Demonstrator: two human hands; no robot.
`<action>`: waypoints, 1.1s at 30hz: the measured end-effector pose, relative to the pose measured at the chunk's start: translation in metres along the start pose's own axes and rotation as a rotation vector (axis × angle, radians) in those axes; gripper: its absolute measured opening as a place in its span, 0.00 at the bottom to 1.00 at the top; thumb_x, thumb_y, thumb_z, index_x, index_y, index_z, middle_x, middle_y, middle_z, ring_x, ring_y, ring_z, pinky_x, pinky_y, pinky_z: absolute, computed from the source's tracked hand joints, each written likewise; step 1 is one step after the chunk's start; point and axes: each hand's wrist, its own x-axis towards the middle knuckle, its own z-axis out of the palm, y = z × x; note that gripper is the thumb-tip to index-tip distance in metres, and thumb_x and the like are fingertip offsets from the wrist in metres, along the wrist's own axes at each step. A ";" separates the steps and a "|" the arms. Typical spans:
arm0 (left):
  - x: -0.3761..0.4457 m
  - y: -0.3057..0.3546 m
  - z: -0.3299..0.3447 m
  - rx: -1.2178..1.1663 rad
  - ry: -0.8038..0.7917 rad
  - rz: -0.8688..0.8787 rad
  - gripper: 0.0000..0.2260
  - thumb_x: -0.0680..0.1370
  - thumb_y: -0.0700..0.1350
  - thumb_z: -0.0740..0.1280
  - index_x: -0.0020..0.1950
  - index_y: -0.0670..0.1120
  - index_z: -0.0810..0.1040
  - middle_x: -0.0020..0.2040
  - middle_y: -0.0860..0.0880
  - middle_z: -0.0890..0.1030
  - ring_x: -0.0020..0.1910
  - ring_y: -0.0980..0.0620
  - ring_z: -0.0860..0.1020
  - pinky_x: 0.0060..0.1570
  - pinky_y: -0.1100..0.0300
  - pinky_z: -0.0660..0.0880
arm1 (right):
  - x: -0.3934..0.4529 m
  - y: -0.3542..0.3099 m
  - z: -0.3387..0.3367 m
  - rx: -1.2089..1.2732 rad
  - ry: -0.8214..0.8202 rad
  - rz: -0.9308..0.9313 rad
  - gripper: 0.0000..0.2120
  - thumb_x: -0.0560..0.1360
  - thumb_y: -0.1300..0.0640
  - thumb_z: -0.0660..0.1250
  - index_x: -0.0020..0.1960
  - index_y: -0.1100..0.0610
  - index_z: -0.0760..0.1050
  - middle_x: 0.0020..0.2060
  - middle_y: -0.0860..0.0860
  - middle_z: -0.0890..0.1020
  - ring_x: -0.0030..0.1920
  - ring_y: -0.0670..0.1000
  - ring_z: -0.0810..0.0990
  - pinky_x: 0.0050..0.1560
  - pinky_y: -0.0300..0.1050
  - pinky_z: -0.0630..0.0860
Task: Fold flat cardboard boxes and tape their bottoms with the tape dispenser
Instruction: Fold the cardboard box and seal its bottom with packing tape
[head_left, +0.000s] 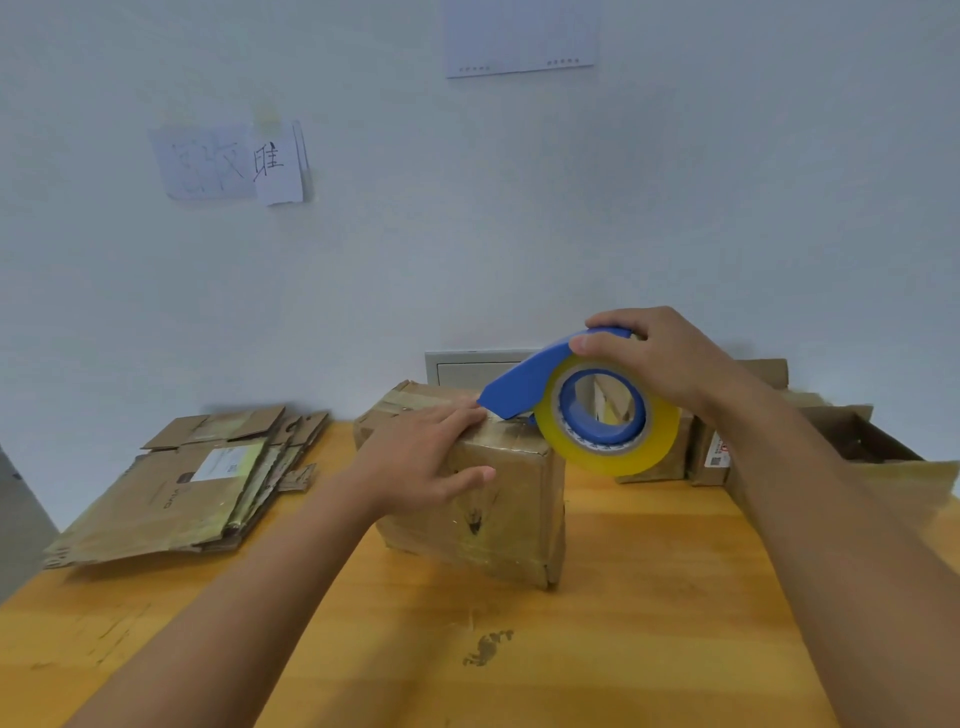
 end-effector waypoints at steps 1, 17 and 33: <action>0.000 0.003 0.000 0.003 -0.004 -0.008 0.39 0.73 0.76 0.49 0.78 0.55 0.60 0.77 0.55 0.65 0.73 0.54 0.66 0.66 0.55 0.68 | 0.000 0.000 0.000 0.002 0.002 0.003 0.27 0.73 0.38 0.70 0.66 0.50 0.78 0.59 0.45 0.79 0.57 0.46 0.78 0.53 0.40 0.73; 0.008 -0.004 0.003 0.019 -0.013 -0.018 0.37 0.73 0.73 0.51 0.79 0.58 0.59 0.77 0.62 0.58 0.75 0.56 0.63 0.68 0.54 0.66 | -0.029 0.023 -0.019 0.069 0.022 0.004 0.33 0.64 0.32 0.68 0.66 0.45 0.77 0.55 0.35 0.78 0.55 0.39 0.77 0.53 0.38 0.73; 0.021 0.044 0.019 0.039 0.134 -0.058 0.41 0.71 0.78 0.53 0.77 0.55 0.60 0.73 0.55 0.71 0.69 0.54 0.71 0.66 0.55 0.69 | -0.077 0.073 0.011 0.262 0.192 0.010 0.26 0.70 0.37 0.72 0.66 0.43 0.75 0.60 0.36 0.76 0.58 0.34 0.76 0.53 0.31 0.74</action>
